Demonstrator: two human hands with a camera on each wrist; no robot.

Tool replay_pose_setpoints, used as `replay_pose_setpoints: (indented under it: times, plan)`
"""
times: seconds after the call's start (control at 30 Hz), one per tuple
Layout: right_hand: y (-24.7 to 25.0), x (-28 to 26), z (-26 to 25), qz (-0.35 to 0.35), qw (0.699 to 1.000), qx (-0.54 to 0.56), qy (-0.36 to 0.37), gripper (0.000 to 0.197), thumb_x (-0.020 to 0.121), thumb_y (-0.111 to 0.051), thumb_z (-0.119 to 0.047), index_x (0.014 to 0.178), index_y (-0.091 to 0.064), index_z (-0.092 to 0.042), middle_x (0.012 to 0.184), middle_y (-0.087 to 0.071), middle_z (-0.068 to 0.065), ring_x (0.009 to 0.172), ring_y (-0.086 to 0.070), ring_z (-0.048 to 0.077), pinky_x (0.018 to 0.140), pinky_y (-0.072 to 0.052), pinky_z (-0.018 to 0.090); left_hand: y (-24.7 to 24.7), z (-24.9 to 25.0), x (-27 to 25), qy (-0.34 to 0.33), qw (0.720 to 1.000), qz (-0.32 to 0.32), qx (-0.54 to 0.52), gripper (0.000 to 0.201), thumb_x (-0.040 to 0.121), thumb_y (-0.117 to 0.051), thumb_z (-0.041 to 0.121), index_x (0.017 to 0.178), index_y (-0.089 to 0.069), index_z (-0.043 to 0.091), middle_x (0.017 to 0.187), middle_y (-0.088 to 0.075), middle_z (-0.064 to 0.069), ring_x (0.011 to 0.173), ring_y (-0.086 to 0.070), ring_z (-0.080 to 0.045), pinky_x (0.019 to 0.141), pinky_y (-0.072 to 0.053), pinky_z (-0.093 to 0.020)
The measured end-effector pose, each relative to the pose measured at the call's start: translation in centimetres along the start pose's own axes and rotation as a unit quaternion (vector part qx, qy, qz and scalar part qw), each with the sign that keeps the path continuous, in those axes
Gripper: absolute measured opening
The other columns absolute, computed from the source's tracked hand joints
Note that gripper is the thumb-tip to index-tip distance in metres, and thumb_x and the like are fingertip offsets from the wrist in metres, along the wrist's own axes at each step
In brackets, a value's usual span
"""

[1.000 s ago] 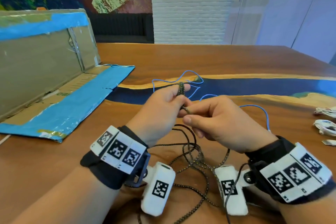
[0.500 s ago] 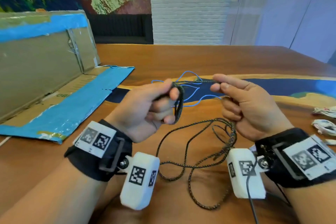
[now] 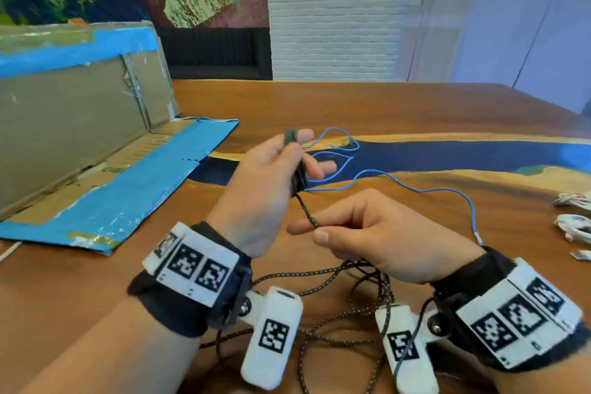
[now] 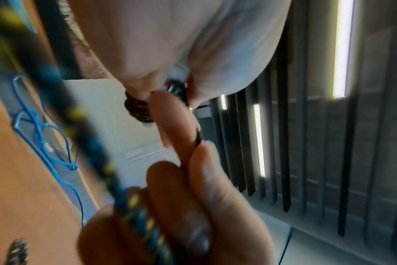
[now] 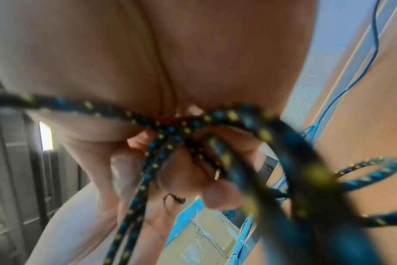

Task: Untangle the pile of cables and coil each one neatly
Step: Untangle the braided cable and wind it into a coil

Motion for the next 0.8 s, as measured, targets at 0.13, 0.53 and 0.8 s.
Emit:
replay_pose_setpoints:
  times: [0.13, 0.53, 0.8]
  plan:
    - [1.9, -0.3, -0.4, 0.077, 0.995, 0.01, 0.057, 0.018, 0.1, -0.061, -0.01, 0.101, -0.077, -0.004, 0.052, -0.058, -0.022, 0.069, -0.056, -0.01, 0.071, -0.041, 0.008, -1.4, -0.3, -0.6, 0.023, 0.973, -0.079, 0.214, 0.026, 0.109, -0.04, 0.01, 0.123, -0.061, 0.012, 0.065, -0.062, 0.001, 0.055, -0.052, -0.01, 0.055, -0.044, -0.015]
    - [5.0, -0.6, 1.4, 0.183, 0.978, 0.096, 0.04, 0.001, 0.082, -0.078, -0.019, 0.082, -0.08, -0.019, 0.069, -0.064, 0.008, 0.052, -0.046, 0.009, 0.048, -0.04, 0.023, -0.6, -0.9, -1.1, 0.101, 0.96, -0.196, 0.172, 0.041, 0.102, -0.056, 0.038, 0.071, -0.057, 0.012, 0.044, -0.026, 0.007, 0.039, -0.022, -0.012, 0.057, -0.039, -0.031]
    - [6.3, -0.7, 3.1, 0.196, 0.978, 0.061, -0.018, 0.021, 0.086, -0.072, 0.0, 0.091, -0.081, -0.018, 0.081, -0.069, 0.01, 0.07, -0.059, 0.015, 0.074, -0.049, 0.03, 1.9, 0.6, 0.8, 0.089, 0.983, -0.023, -0.16, 0.037, 0.102, -0.044, 0.038, 0.071, -0.051, 0.019, 0.049, -0.016, 0.01, 0.037, -0.017, -0.007, 0.05, -0.042, -0.022]
Point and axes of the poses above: each hand's wrist, its own x-axis towards the middle knuckle, its own y-axis out of the back of the hand, z = x × y, the point moved 5 cm from there along x, towards the middle knuckle
